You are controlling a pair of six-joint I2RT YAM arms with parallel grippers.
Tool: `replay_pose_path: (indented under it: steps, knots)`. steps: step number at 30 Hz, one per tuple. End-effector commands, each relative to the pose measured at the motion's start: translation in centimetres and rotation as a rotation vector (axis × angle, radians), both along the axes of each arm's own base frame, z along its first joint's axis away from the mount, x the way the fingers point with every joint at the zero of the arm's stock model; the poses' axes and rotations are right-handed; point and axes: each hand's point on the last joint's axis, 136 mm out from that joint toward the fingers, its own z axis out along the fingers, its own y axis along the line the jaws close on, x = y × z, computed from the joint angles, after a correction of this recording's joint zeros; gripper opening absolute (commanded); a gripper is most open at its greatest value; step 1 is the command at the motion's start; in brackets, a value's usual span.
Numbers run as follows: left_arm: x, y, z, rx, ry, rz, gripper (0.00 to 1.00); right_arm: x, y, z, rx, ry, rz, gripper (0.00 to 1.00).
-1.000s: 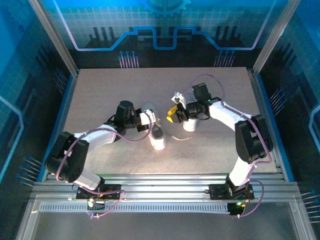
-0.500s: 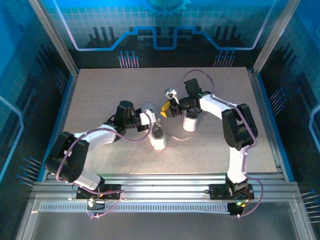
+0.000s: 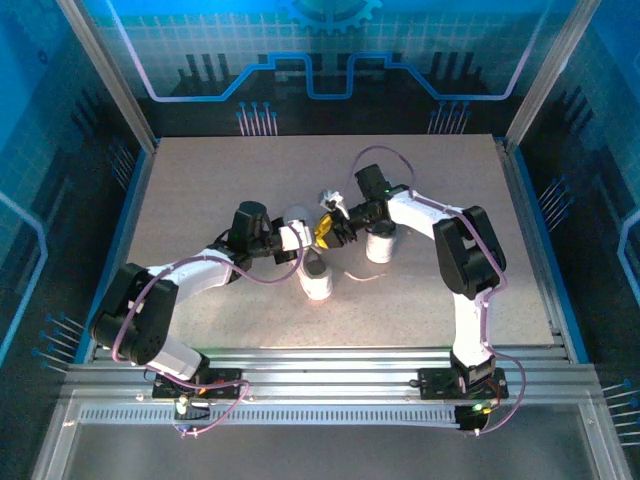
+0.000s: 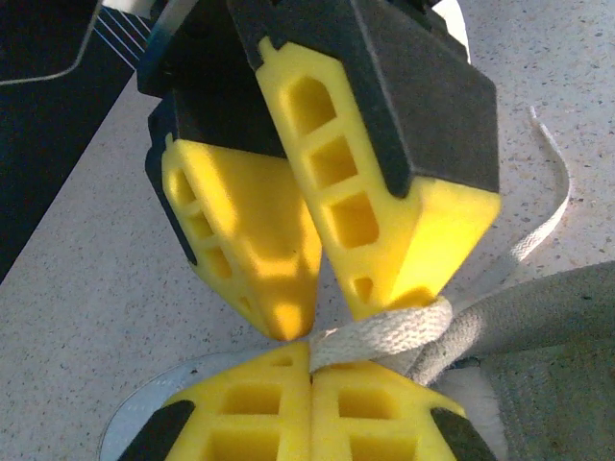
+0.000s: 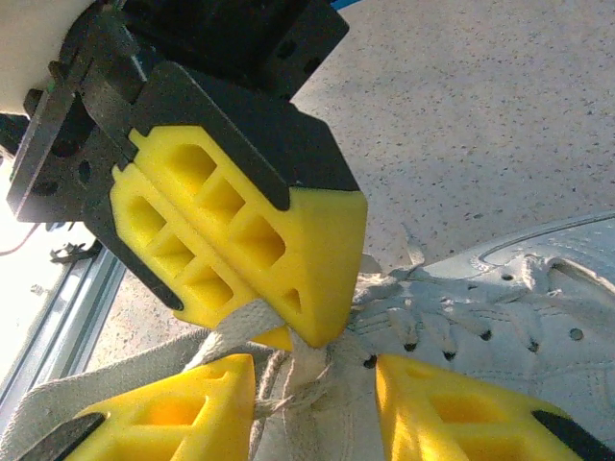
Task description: Tie the shoes
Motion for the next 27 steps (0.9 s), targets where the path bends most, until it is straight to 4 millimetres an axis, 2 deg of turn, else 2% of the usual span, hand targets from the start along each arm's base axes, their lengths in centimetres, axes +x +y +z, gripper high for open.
replay_pose_path:
  steps: [1,10,12,14,16,21,27]
  knots:
    - [-0.2,-0.3,1.5,-0.02,-0.014,-0.037,0.0,-0.3,0.6,-0.2,-0.01,-0.012,0.028,0.39]
    - [-0.2,-0.4,1.5,-0.018,-0.005,-0.04,0.0,0.1,1.4,-0.8,-0.056,-0.024,0.011,0.4]
    - [-0.3,-0.4,1.6,-0.019,-0.008,-0.041,0.0,0.4,1.4,-0.9,-0.072,-0.026,-0.006,0.3]
    - [-0.3,-0.3,1.6,-0.016,-0.006,-0.039,0.0,0.6,1.4,-0.5,-0.07,-0.037,-0.023,0.13]
    - [-0.4,-0.2,1.7,-0.012,-0.007,-0.037,0.0,0.8,1.2,0.2,-0.058,-0.055,-0.046,0.06]
    - [-0.5,0.1,1.5,0.003,-0.006,-0.026,0.0,0.9,0.7,1.9,-0.009,-0.09,-0.106,0.0]
    - [-0.5,0.2,1.4,0.005,-0.002,-0.022,0.0,0.8,0.1,2.5,0.005,-0.112,-0.149,0.0]
